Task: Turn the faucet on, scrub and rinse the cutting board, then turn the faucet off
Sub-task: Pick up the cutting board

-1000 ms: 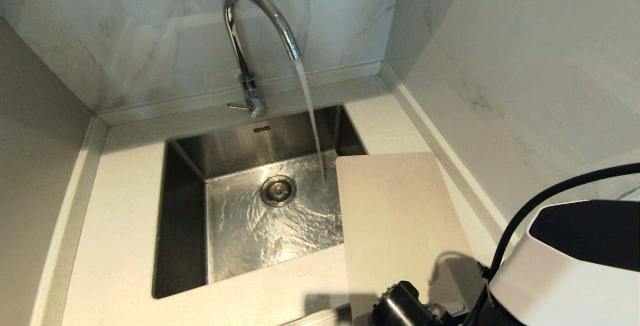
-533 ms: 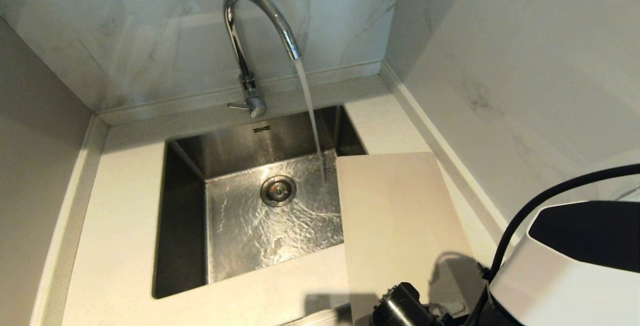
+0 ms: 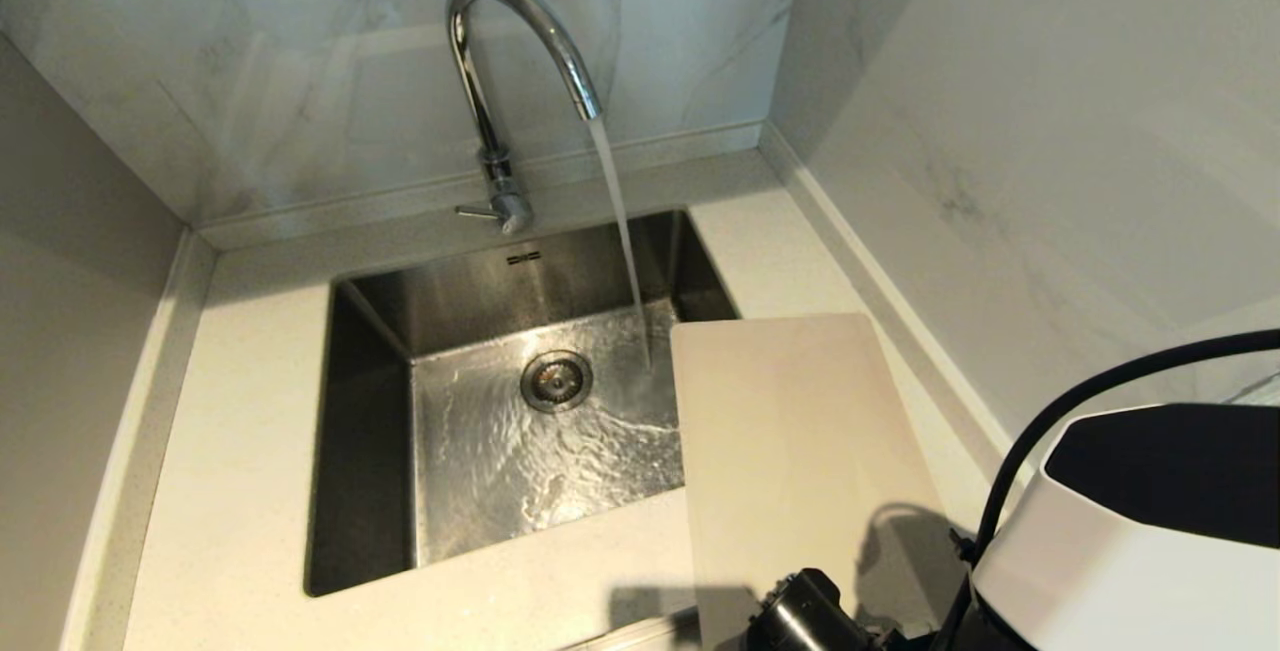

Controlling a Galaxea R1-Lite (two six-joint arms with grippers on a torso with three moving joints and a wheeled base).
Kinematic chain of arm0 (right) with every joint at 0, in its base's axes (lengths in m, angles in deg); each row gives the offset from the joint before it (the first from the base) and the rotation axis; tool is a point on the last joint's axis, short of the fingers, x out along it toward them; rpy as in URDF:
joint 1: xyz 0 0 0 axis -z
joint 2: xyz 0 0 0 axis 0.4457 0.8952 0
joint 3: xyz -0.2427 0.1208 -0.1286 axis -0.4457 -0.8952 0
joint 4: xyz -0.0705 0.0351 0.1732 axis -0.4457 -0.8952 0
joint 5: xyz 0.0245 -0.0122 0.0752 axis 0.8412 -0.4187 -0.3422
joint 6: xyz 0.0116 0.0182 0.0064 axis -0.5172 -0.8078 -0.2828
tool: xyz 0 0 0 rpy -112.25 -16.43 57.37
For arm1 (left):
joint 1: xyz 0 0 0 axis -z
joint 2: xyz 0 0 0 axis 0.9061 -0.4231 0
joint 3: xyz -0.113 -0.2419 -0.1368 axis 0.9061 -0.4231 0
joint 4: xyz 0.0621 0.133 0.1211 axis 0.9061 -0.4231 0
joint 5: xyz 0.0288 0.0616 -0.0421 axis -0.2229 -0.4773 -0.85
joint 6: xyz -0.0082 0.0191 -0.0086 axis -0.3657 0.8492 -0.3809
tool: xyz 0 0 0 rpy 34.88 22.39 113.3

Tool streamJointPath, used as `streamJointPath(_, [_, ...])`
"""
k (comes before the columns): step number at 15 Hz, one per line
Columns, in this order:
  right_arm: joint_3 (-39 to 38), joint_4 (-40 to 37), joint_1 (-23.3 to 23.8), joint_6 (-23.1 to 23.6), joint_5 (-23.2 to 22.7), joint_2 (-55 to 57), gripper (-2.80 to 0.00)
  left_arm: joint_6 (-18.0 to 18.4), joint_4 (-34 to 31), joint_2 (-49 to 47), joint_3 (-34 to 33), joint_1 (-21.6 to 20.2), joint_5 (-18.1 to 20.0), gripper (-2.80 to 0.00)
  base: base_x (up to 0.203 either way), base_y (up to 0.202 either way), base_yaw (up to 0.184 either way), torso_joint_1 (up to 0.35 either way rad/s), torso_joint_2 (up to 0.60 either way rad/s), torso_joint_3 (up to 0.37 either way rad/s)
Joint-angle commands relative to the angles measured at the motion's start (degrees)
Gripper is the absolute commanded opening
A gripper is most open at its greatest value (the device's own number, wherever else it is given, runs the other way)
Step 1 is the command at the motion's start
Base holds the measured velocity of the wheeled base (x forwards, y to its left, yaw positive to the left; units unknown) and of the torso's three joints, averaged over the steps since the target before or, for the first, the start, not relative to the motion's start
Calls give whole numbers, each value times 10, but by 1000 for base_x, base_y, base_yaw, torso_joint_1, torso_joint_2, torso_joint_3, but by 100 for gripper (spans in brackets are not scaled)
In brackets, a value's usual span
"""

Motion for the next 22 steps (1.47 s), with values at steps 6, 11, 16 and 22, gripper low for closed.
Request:
streamJointPath(6, [4,1,1,3,1,12,-280,0,0,-1,-1,0,0,-280,0,0,0,0,0,0])
streamJointPath(11, [2,0,0,3,2,0,-280,0,0,0,-1,0,0,-280,0,0,0,0,0,0])
streamJointPath(16, [-3,-5,-4,3,6,-36,-280,0,0,0,-1,0,0,-280,0,0,0,0,0,0])
streamJointPath(22, [-17,-10,-12,8,15,-85,-280,0,0,0,-1,-1,0,-280,0,0,0,0,0,0])
